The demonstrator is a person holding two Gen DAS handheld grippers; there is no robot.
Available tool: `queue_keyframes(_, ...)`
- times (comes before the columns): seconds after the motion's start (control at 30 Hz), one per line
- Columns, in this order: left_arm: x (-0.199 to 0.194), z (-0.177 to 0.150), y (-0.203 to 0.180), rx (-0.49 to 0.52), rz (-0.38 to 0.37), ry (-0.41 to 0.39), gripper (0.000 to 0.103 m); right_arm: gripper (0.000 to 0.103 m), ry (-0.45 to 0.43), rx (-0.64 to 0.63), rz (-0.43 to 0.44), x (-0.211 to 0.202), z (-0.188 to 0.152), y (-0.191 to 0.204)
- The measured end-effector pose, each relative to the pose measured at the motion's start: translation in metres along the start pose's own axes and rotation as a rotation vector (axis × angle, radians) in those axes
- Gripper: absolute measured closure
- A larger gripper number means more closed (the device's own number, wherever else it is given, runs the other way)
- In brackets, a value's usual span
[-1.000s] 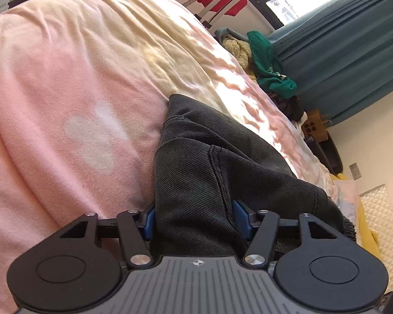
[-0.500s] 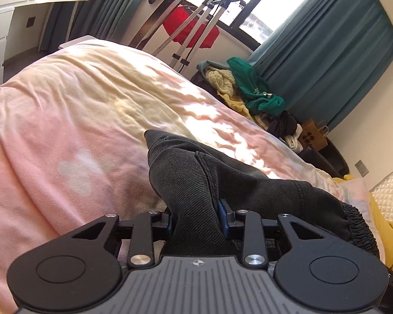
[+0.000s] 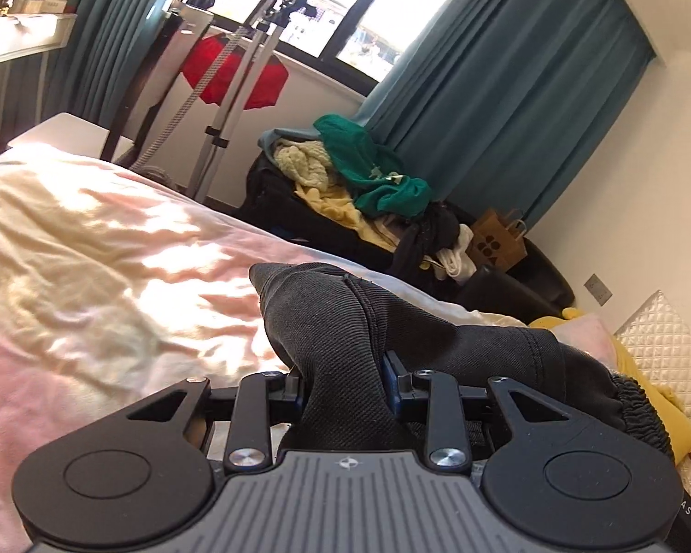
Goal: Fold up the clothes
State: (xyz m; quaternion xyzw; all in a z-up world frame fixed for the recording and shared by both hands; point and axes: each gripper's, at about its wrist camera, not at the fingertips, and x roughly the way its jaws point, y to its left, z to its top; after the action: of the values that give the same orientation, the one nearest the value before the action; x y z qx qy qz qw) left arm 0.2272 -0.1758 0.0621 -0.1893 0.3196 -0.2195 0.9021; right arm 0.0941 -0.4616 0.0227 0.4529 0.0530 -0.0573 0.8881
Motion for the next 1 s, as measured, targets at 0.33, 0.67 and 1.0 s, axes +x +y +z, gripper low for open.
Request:
queue_keyframes(0.33, 0.184, -0.019, -0.090, 0.152, -0.115, 0.105, 0.071, 0.060, -0.160, 0.064, -0.160, 0.031, 0.045, -0.118)
queue_keyframes(0.67, 0.264, -0.081, -0.073, 0.349, -0.032, 0.167, 0.046, 0.057, -0.084, 0.207, -0.300, 0.042, -0.002, -0.194)
queue_keyframes(1.0, 0.155, -0.055, -0.093, 0.361, -0.047, 0.086, 0.010, 0.049, -0.066, 0.183, -0.434, -0.014, -0.016, -0.143)
